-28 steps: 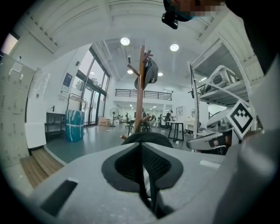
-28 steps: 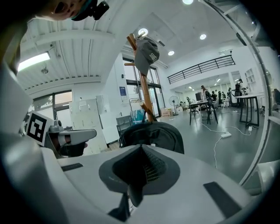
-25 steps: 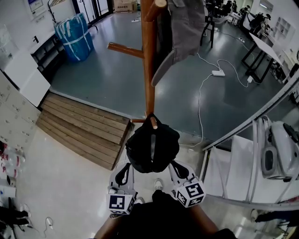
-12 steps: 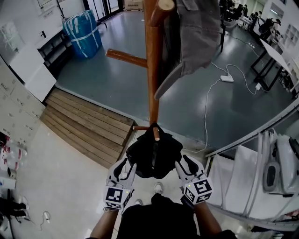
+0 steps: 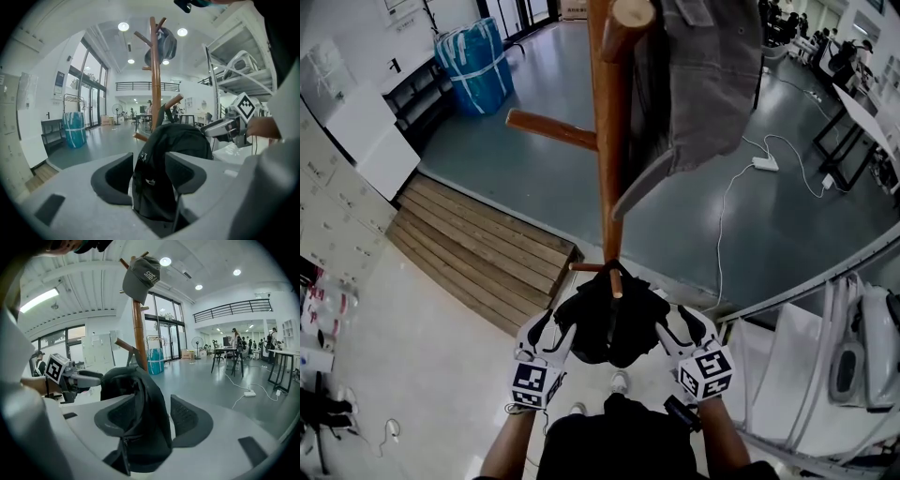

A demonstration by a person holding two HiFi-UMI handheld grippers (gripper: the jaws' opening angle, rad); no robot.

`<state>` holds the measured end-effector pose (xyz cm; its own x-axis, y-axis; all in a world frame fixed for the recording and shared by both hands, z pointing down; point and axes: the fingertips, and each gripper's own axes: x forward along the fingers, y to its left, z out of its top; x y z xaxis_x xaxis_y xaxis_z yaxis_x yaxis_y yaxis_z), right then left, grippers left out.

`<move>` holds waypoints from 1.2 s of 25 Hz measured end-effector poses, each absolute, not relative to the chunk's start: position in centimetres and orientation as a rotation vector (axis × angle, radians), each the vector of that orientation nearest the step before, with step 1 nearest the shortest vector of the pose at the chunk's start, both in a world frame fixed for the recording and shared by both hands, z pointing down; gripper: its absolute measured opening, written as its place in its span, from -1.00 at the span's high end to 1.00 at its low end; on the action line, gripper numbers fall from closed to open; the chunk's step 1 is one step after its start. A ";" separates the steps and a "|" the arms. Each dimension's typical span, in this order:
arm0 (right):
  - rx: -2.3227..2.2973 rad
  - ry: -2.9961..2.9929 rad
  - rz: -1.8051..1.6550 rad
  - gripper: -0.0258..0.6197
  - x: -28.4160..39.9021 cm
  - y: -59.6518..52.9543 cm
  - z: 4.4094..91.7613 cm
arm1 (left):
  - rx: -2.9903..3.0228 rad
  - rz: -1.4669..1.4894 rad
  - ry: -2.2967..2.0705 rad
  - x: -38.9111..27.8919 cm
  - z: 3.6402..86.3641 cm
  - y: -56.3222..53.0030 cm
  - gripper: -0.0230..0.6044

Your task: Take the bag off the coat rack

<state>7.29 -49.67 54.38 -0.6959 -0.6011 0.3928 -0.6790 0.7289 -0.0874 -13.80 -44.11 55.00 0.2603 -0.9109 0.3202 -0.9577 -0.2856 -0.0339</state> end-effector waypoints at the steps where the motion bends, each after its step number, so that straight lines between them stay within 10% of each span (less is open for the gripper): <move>1: 0.983 -2.594 0.325 0.27 7.3 -49.9 54.6 | 2.354 0.430 -1.757 -13.8 55.4 -44.4 0.25; 30: 0.875 -2.567 0.378 0.39 5.0 -51.6 57.8 | 2.301 0.502 -1.729 -14.5 58.5 -46.8 0.39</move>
